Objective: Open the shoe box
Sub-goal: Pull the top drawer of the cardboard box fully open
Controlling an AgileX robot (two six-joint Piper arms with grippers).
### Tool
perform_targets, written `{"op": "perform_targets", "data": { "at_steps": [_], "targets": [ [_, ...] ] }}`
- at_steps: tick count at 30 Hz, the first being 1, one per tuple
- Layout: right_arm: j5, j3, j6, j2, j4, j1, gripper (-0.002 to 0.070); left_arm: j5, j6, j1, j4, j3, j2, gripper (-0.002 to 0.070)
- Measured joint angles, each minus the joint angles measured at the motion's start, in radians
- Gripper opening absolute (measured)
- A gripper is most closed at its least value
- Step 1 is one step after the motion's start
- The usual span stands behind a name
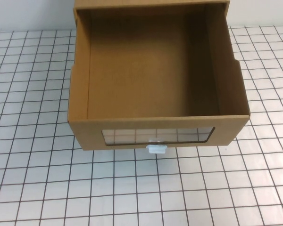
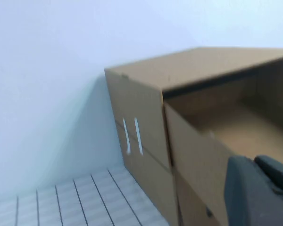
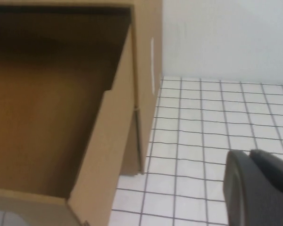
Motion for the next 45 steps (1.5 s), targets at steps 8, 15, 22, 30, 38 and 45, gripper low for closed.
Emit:
{"op": "perform_targets", "data": {
  "at_steps": [8,15,22,30,38,45],
  "targets": [
    [-0.197,0.151,0.031,-0.023,0.003,0.000,-0.0013,-0.045,-0.087,0.000,-0.060,0.305,-0.108,-0.0005],
    [-0.221,0.153,0.033,-0.026,0.016,0.000,-0.0013,-0.017,-0.102,0.000,-0.073,0.414,-0.110,-0.0005],
    [-0.240,0.153,0.033,-0.026,0.018,0.000,-0.0013,0.014,-0.108,0.000,-0.080,0.414,-0.110,-0.0005],
    [-0.251,0.153,0.033,-0.026,0.018,0.000,-0.0013,0.014,-0.112,0.000,-0.080,0.414,-0.111,-0.0005],
    [-0.253,0.153,0.033,-0.026,0.018,-0.001,-0.0013,0.014,-0.116,0.000,-0.080,0.414,-0.111,-0.0005],
    [-0.096,0.182,0.033,-0.066,0.018,-0.064,-0.0013,0.015,-0.116,0.000,-0.082,0.414,-0.111,-0.0005]
  ]
}}
